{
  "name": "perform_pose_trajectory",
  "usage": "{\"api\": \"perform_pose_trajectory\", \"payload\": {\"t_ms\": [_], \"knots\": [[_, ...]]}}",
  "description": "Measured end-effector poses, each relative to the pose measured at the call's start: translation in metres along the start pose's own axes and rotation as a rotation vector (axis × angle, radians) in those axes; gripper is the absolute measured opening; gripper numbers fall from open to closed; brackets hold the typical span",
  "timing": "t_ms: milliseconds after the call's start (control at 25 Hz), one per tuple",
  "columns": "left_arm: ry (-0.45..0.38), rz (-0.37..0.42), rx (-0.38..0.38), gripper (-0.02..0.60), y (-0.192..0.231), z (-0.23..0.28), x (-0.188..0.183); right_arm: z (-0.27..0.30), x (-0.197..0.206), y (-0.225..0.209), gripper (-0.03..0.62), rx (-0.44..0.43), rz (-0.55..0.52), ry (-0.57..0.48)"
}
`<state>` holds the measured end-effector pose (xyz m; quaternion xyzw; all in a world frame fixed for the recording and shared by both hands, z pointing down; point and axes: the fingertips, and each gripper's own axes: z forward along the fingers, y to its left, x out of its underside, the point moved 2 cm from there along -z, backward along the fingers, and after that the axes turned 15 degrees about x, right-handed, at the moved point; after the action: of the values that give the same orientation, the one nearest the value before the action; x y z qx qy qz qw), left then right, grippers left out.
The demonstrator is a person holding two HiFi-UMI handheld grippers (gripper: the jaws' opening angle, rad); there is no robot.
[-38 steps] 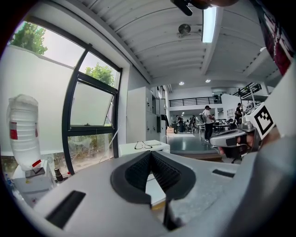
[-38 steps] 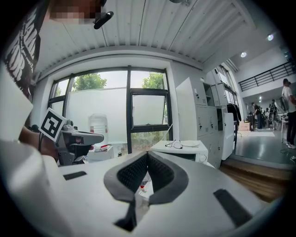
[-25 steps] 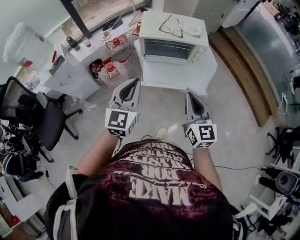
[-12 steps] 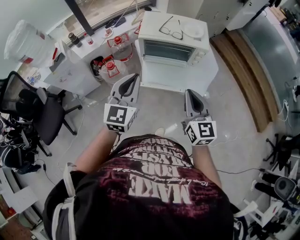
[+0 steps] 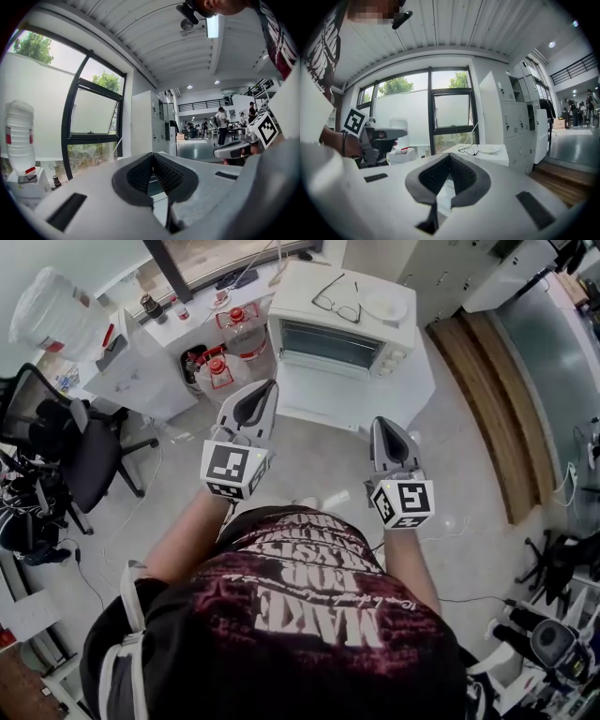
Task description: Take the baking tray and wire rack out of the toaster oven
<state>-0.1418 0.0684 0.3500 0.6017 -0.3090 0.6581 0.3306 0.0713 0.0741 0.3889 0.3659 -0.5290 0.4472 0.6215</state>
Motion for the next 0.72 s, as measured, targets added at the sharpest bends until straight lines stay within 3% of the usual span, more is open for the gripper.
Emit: {"api": "perform_pose_trajectory", "payload": {"t_ms": [400,720], "knots": [[0.075,-0.023,-0.044,0.006,0.010,-0.008,0.024,0.012,0.027,0.004,0.003,-0.037,0.036,0.069],[0.065,-0.019,0.002,0.006,0.035,0.014,0.022,0.033,0.022,0.011,0.003,0.001,0.049,0.065]]}}
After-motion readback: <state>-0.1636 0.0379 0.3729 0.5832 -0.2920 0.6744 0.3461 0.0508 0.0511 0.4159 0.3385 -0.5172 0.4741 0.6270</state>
